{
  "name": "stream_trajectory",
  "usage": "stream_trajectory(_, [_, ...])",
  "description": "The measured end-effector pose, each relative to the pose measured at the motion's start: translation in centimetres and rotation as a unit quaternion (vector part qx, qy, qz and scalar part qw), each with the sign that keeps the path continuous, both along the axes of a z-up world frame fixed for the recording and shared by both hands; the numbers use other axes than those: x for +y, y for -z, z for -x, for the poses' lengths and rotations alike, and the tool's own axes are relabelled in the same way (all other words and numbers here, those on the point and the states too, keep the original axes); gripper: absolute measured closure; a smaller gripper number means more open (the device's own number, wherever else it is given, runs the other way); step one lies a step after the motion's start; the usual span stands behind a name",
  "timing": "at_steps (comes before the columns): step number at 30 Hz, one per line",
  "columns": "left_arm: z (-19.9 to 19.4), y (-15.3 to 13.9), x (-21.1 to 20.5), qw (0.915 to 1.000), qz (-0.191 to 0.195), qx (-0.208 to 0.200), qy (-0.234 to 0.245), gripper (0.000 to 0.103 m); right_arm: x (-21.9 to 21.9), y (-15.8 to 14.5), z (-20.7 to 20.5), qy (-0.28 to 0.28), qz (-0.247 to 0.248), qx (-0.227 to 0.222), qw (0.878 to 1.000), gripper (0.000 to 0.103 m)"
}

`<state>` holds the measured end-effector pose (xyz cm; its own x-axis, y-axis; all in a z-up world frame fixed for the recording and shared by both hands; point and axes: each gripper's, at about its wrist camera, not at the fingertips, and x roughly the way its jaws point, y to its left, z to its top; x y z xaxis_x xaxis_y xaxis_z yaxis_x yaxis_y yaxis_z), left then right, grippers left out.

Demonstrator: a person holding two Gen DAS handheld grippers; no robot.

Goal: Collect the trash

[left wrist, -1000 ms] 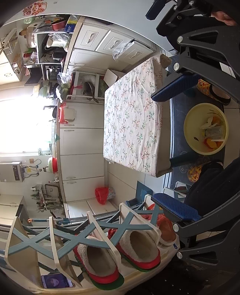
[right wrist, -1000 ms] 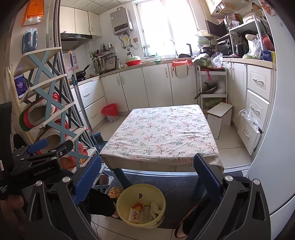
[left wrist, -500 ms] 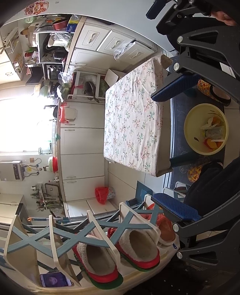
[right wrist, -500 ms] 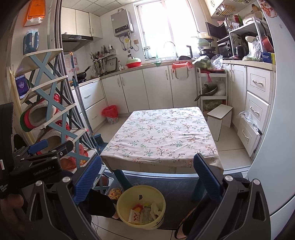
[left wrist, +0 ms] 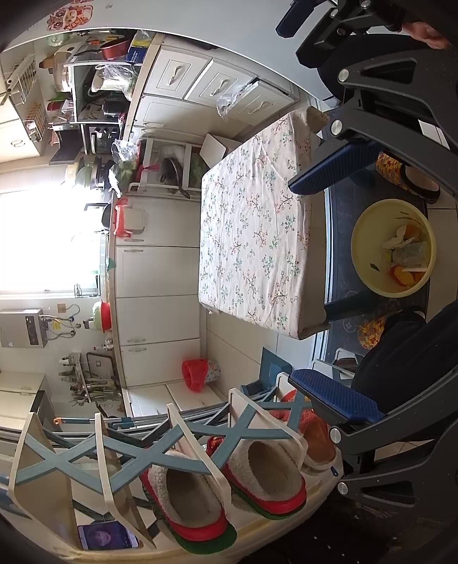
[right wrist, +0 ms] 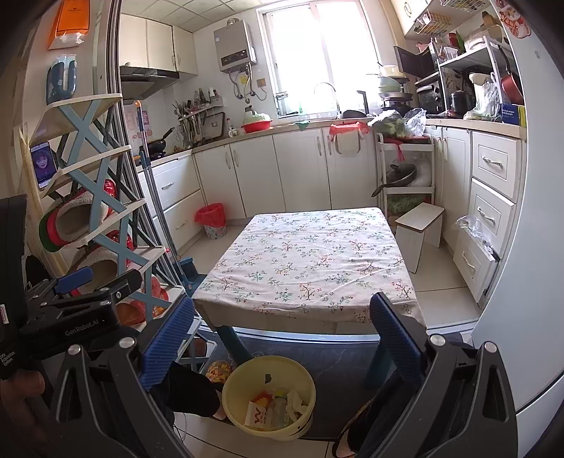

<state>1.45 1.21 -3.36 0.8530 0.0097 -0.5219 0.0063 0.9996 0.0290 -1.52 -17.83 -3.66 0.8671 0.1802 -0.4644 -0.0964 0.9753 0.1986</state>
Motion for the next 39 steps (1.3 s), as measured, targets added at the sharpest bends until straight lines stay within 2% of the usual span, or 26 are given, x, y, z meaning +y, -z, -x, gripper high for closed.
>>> stream_trajectory(23, [0.23, -0.15, -0.51, 1.0000, -0.002, -0.001, 0.004, 0.008, -0.15, -0.44, 0.40, 0.023, 0.014, -0.015, 1.000, 0.007])
stream_trajectory(39, [0.34, -0.10, -0.92, 0.9999, -0.005, -0.001, 0.009, 0.008, 0.24, -0.11, 0.36, 0.020, 0.019, -0.011, 1.000, 0.007])
